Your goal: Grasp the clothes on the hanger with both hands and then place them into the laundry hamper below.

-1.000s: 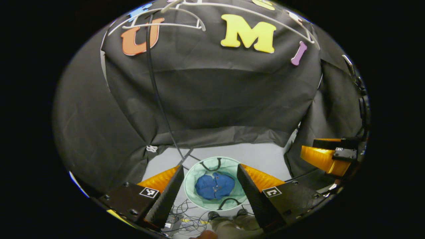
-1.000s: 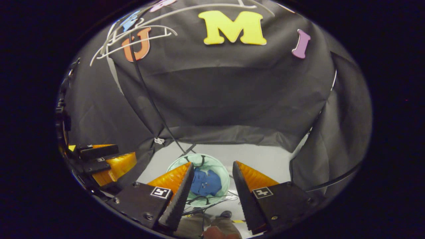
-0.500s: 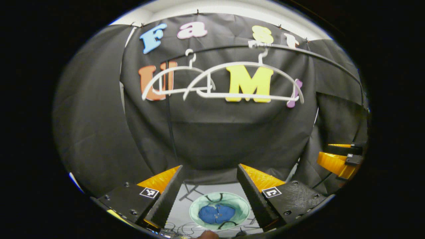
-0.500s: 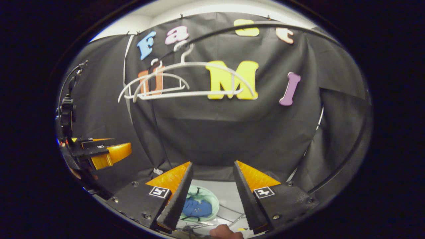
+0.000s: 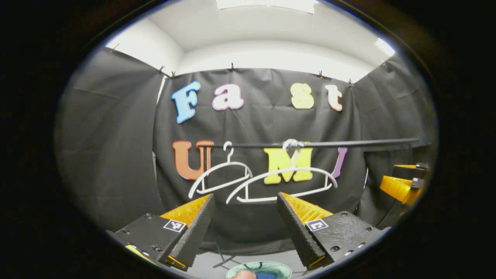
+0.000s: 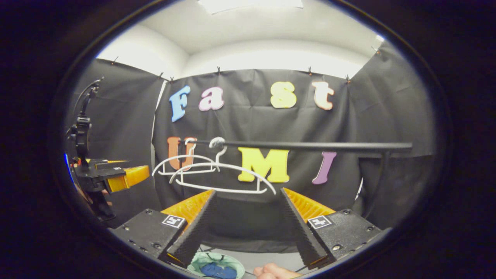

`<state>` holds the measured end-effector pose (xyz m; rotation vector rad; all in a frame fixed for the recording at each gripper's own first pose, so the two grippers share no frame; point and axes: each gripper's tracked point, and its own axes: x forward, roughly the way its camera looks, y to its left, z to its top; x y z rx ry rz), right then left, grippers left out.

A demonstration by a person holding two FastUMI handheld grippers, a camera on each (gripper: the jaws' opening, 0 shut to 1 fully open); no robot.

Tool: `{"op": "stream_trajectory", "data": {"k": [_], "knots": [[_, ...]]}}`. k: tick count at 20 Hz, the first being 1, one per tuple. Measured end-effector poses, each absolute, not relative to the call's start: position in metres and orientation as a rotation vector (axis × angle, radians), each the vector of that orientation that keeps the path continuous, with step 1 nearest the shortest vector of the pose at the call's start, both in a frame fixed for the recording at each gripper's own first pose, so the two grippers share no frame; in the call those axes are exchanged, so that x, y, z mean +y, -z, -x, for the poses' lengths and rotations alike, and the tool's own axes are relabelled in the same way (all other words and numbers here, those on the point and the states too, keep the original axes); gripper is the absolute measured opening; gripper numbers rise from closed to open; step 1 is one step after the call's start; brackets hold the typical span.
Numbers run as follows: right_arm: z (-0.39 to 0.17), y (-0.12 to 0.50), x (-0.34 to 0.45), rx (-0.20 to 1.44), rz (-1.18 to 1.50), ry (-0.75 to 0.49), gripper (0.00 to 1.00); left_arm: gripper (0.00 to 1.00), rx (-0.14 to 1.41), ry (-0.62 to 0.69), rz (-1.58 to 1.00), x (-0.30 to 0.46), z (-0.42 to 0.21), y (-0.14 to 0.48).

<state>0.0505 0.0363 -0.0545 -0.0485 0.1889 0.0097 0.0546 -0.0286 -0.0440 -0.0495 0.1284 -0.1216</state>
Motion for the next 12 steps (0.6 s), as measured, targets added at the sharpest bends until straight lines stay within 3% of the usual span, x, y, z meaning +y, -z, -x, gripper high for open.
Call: {"op": "stream_trajectory", "data": {"k": [12], "knots": [[-0.001,-0.048,-0.026,-0.055,0.033,0.038,1.00,1.00,-0.169,0.004,-0.032,0.020,0.005,-0.061]]}}
